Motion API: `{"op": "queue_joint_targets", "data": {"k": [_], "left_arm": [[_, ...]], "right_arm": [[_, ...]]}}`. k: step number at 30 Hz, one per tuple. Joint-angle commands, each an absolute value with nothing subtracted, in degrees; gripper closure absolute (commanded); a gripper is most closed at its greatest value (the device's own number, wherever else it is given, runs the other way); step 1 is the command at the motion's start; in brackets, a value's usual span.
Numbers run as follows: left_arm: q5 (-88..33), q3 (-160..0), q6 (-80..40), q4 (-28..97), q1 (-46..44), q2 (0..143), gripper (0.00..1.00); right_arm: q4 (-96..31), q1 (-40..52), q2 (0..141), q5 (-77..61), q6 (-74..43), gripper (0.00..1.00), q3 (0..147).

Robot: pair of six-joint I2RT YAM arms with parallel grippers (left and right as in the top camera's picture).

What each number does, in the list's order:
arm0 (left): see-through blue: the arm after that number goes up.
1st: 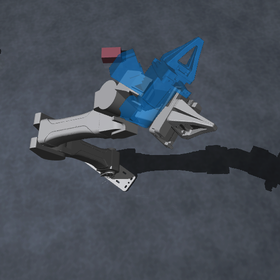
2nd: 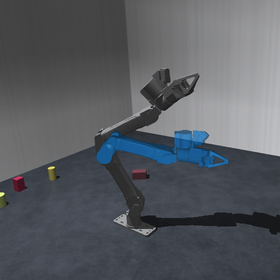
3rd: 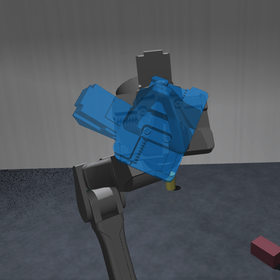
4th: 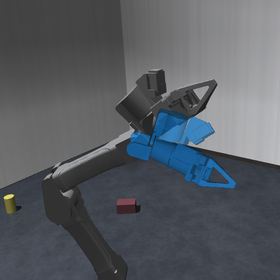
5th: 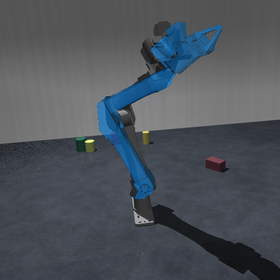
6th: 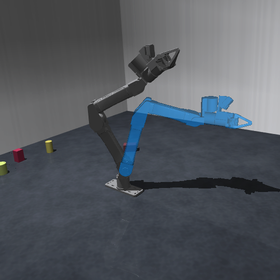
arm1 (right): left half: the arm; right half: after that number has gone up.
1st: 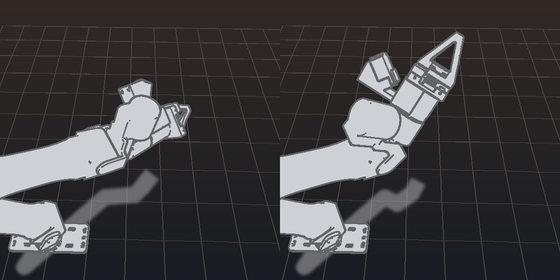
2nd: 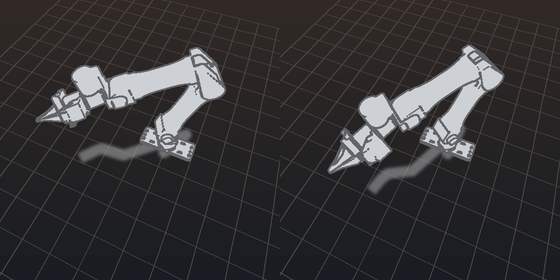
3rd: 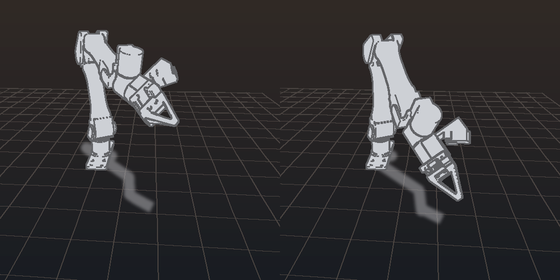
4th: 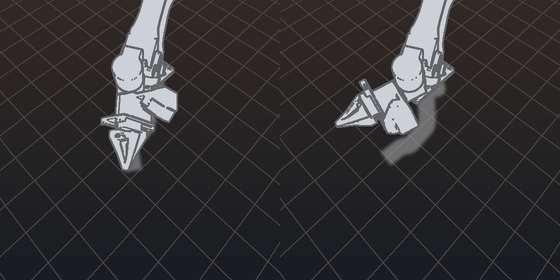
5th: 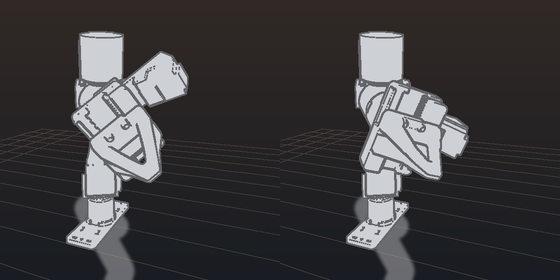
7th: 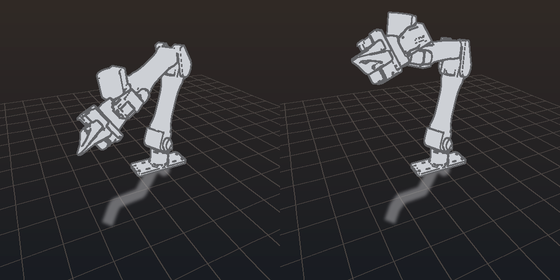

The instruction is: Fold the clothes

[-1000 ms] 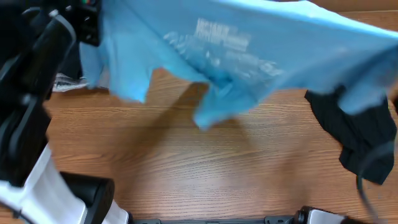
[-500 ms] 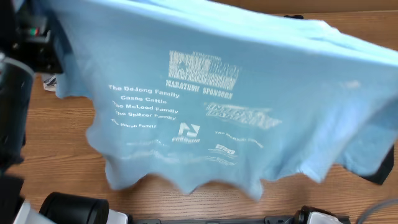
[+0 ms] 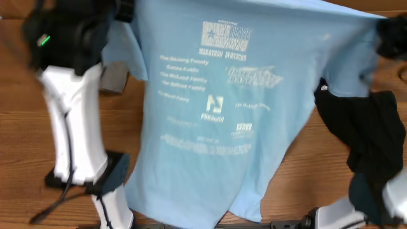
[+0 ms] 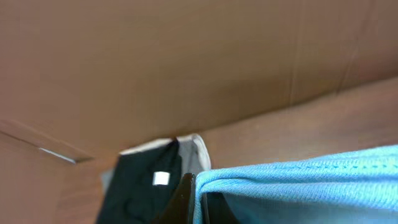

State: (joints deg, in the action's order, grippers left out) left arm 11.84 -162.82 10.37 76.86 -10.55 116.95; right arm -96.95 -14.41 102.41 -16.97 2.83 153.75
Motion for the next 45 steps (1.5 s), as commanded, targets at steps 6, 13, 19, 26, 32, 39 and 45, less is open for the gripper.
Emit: {"op": "queue_joint_targets", "data": {"k": [6, 13, 19, 26, 32, 39, 45], "left_arm": [[18.41, -162.78, 8.69, 69.38, -9.39, 133.23, 0.96], [18.41, -162.78, 8.51, 58.35, -9.39, 145.38, 0.96], [17.78, -162.78, 7.20, 49.67, -9.41, 152.03, 0.67], [15.14, -162.87, 2.52, 43.27, -9.30, 153.38, 0.00], [12.67, -163.02, 2.52, 46.35, -9.45, 148.77, 0.00], [-5.28, -163.02, 2.48, 64.36, -9.58, 137.60, 0.00], [-8.88, -163.02, 1.04, 74.30, -9.93, 134.56, 0.00]], "right_arm": [[-90.43, -15.18, 120.09, -12.32, 3.46, 0.96, 152.94], [-79.48, -13.65, 133.27, -12.97, 3.42, 0.96, 152.94], [-68.84, -10.48, 141.18, -12.95, 3.33, 0.86, 152.94], [-61.30, -7.97, 143.33, -12.69, 2.87, 0.02, 153.05], [-68.25, -10.46, 140.73, -13.23, -2.96, 0.00, 155.39], [-84.77, -15.77, 136.84, -13.98, -3.03, 0.00, 156.14], [-93.56, -19.09, 136.94, -13.34, -3.03, 0.10, 151.22]]}}
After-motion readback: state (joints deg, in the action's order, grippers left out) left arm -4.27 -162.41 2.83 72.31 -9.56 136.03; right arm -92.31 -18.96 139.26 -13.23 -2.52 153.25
